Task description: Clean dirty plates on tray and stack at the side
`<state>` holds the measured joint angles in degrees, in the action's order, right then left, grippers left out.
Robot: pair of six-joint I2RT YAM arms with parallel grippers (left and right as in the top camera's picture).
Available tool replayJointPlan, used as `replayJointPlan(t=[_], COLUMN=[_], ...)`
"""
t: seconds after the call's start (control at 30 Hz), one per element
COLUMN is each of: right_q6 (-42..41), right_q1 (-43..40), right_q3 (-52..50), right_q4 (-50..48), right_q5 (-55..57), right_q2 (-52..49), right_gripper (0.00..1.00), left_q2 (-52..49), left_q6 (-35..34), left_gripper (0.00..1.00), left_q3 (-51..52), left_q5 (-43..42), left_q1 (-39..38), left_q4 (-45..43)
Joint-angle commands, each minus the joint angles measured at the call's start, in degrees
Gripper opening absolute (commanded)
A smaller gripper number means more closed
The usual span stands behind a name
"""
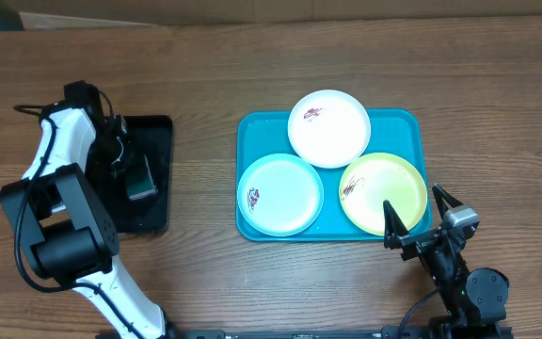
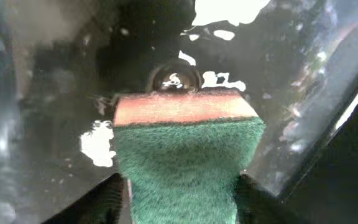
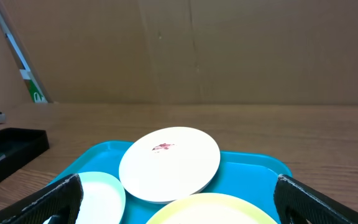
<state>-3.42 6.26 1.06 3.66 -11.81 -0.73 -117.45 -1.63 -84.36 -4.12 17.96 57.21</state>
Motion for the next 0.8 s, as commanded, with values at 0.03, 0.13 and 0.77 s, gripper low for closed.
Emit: replayJointPlan(t=[0.03, 0.13, 0.77], right_q6=[-0.4, -0.4, -0.4], right_q1=[0.1, 0.1, 0.1], right_q3=[-0.6, -0.6, -0.6], right_q4=[-0.3, -0.3, -0.3], right_q5=[-0.2, -0.2, -0.2], right_q2=[0.3, 0.3, 0.3], right_gripper=[1.0, 1.0, 1.0], left_q2=[-0.4, -0.4, -0.4], left_q6=[-0.2, -0.1, -0.1], left_gripper=[0.69, 0.54, 0.87], left_q3=[2.8, 4.1, 0.2], left_q5=[0.0, 0.0, 5.2], left_q1=[-0.6, -0.6, -0.6], left_q4=[-1.1, -2.3, 0.9])
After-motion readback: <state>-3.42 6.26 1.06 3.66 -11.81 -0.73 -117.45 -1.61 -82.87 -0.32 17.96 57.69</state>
